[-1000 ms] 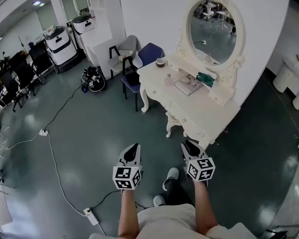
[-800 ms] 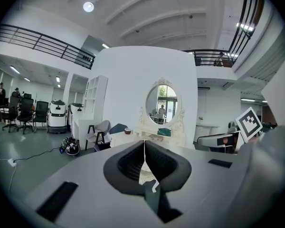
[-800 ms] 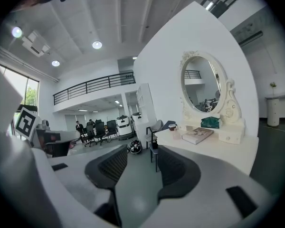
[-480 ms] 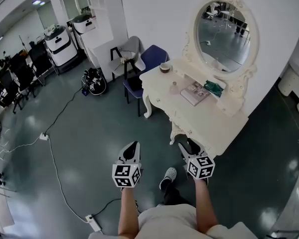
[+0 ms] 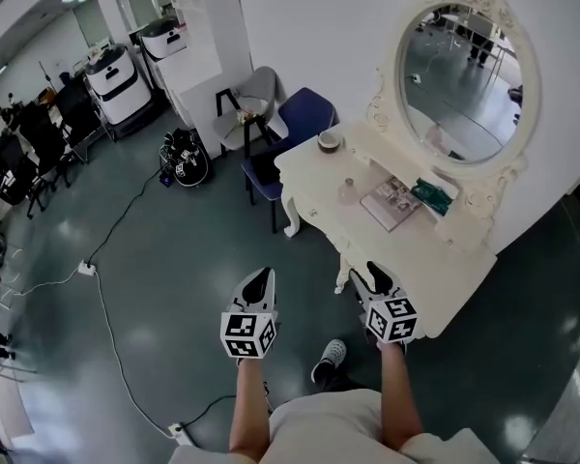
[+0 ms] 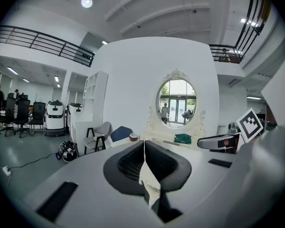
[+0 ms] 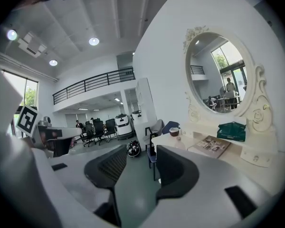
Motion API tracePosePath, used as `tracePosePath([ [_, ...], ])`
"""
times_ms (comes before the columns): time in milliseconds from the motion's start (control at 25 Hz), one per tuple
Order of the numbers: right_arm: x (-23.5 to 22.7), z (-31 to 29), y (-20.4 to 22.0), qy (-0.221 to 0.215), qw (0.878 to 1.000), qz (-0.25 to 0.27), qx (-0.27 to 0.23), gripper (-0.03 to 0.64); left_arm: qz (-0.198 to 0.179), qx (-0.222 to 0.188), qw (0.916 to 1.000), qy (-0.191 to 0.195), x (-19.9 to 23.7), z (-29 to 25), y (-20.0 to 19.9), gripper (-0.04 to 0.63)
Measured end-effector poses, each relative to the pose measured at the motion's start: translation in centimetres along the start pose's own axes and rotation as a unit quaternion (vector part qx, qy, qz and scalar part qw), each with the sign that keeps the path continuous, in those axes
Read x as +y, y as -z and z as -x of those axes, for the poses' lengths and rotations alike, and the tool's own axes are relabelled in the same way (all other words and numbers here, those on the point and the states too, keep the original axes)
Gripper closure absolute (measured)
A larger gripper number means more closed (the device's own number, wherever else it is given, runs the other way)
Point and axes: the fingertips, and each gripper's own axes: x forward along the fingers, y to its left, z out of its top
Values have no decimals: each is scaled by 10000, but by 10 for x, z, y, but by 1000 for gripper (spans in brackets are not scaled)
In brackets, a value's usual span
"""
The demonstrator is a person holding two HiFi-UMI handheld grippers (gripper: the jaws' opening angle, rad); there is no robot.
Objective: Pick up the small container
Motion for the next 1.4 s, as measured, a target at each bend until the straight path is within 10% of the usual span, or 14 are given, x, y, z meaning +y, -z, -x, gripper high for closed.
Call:
tracePosePath([
  [920, -117, -82, -10, 286, 9984, -477, 78, 417, -117, 168, 9996, 171, 4, -158, -19, 568],
  [1400, -142, -150, -51, 593, 9976, -361, 28, 417, -303, 216, 9949, 936, 6, -244, -48, 567],
])
